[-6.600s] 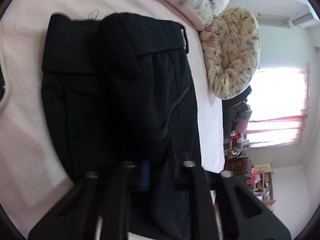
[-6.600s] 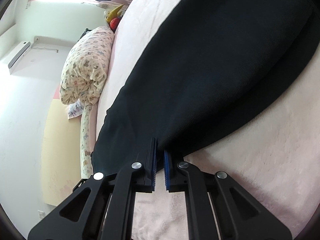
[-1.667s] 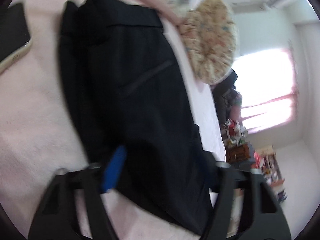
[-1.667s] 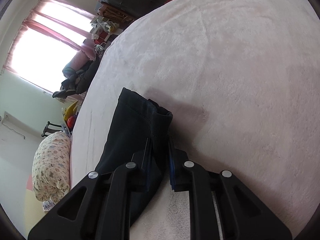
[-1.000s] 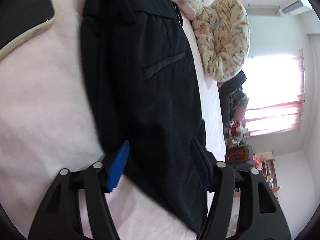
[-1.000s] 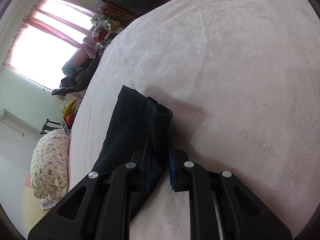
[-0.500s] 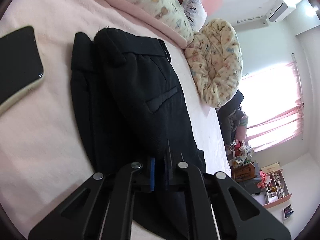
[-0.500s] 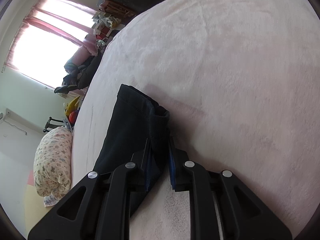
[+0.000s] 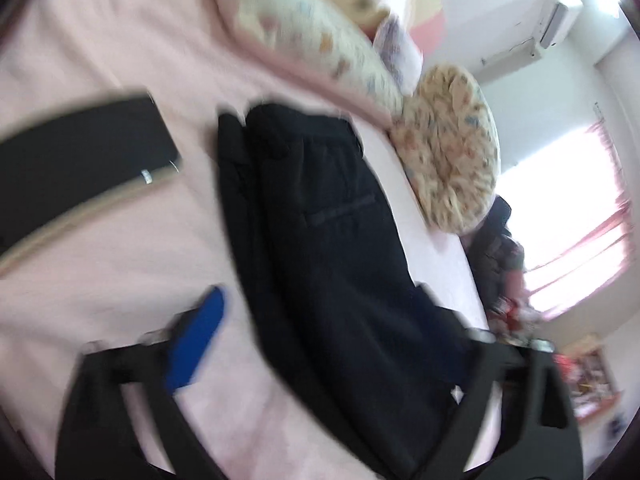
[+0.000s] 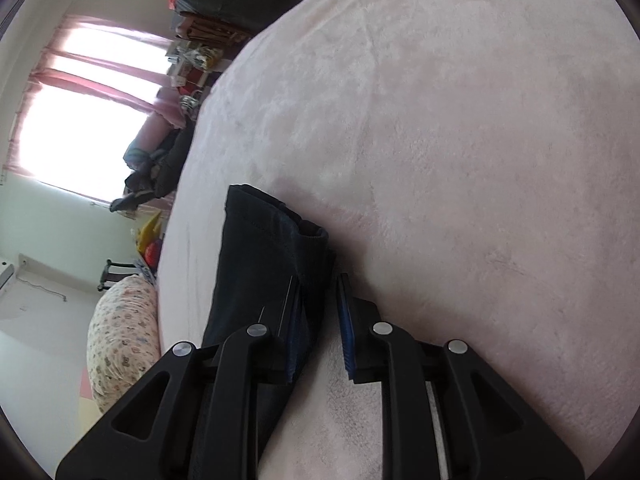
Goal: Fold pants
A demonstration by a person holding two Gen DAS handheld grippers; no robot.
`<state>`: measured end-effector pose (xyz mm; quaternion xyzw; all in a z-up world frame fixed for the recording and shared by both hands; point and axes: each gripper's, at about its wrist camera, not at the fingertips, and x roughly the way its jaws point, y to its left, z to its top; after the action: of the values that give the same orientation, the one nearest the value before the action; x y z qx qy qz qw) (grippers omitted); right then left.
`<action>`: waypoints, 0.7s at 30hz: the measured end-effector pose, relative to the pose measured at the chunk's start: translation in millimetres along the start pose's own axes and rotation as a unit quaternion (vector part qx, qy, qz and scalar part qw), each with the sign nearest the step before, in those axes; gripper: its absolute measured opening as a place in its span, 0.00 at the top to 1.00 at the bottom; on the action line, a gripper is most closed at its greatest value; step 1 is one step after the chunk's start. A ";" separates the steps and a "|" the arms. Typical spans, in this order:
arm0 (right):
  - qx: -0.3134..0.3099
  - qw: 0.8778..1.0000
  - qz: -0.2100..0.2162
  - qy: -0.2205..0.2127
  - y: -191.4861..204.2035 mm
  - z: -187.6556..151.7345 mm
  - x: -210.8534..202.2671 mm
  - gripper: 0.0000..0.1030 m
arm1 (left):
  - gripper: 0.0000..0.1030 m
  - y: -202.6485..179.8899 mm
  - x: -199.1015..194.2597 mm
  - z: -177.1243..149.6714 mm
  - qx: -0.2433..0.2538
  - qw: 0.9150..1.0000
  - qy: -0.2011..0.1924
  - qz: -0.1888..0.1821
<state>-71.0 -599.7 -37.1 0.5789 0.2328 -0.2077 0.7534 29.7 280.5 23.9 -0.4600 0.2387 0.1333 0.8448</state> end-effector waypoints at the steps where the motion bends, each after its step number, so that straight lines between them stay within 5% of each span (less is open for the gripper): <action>1: 0.002 1.000 0.002 0.003 0.8 1.4 1.5 0.69 | 0.06 -6.9 -8.9 -5.8 0.018 1.000 -0.010 -0.012; 5: -0.008 1.000 0.003 0.003 12.0 6.1 10.4 0.59 | 0.05 -22.9 -20.1 -22.6 0.062 0.997 -0.022 -0.034; 7: -0.019 1.000 -0.007 -0.006 13.2 5.9 14.6 0.81 | 0.05 -29.1 -14.8 -25.3 0.079 0.996 -0.012 -0.038; 14: -0.071 0.995 0.042 -0.047 28.0 -4.5 -6.2 0.86 | 0.05 -28.2 1.9 -26.3 0.081 0.994 0.032 -0.065; 18: -0.172 0.980 0.073 -0.068 87.2 -28.6 -29.3 0.86 | 0.03 -24.5 0.8 -22.1 0.079 0.994 0.034 -0.073; 21: -0.262 0.955 0.118 -0.069 149.7 -72.4 -47.2 0.86 | 0.02 -22.6 2.6 -19.5 0.077 0.993 0.043 -0.081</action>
<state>-29.8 -491.1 90.9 0.3689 0.1566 -0.0879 0.9119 36.5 251.8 29.6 -0.4171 0.2461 0.0257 0.8745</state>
